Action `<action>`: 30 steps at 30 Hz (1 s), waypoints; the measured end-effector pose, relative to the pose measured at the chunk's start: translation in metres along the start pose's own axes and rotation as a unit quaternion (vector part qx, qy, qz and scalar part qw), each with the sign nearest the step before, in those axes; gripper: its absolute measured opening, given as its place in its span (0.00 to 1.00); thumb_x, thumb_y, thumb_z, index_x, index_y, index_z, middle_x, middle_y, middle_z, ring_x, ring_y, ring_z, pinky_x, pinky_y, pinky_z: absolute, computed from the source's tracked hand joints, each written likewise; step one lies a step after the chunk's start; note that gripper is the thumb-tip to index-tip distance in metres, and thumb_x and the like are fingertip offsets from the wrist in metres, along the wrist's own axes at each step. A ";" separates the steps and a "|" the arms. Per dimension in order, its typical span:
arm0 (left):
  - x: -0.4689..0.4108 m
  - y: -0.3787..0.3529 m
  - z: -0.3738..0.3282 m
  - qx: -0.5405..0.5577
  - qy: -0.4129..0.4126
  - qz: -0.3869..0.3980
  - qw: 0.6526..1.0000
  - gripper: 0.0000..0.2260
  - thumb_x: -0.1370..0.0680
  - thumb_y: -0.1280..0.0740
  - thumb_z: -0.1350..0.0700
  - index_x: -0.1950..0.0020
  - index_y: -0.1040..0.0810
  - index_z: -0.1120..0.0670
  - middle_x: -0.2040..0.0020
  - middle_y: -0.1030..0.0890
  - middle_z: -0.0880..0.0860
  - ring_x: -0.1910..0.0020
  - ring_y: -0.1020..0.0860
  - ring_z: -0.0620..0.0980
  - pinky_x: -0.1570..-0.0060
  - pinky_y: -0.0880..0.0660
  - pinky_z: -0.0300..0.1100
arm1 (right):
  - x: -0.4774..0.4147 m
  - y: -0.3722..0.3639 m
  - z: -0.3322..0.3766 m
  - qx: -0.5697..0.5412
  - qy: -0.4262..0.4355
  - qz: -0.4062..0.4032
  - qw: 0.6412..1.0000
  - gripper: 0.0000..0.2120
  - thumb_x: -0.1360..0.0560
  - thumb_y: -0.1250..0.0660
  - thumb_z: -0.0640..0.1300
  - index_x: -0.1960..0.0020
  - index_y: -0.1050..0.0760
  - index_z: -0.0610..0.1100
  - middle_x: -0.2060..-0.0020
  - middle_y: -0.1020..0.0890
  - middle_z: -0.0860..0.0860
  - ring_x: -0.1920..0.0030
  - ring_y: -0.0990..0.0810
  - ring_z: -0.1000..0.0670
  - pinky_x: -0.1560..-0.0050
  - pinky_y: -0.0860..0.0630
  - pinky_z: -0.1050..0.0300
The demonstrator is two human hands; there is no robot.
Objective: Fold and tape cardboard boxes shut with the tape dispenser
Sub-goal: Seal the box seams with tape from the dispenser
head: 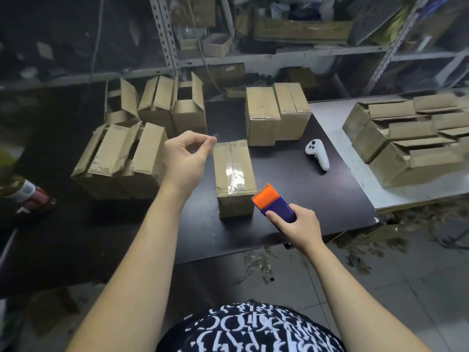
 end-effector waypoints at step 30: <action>0.051 -0.025 -0.018 0.246 0.076 0.084 0.963 0.11 0.24 0.26 0.65 0.48 0.23 0.69 0.60 0.23 0.67 0.64 0.15 0.52 0.60 0.25 0.41 | -0.023 -0.007 -0.013 0.129 -0.144 -0.098 0.976 0.19 0.26 0.28 0.58 0.51 0.23 0.42 0.54 0.18 0.44 0.51 0.20 0.37 0.55 0.27 0.50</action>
Point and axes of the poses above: each hand's wrist, its own x-axis away from the middle knuckle, its own y-axis out of the back of the hand, z = x × y, the point moved 10 cm from there along -x, towards the middle knuckle
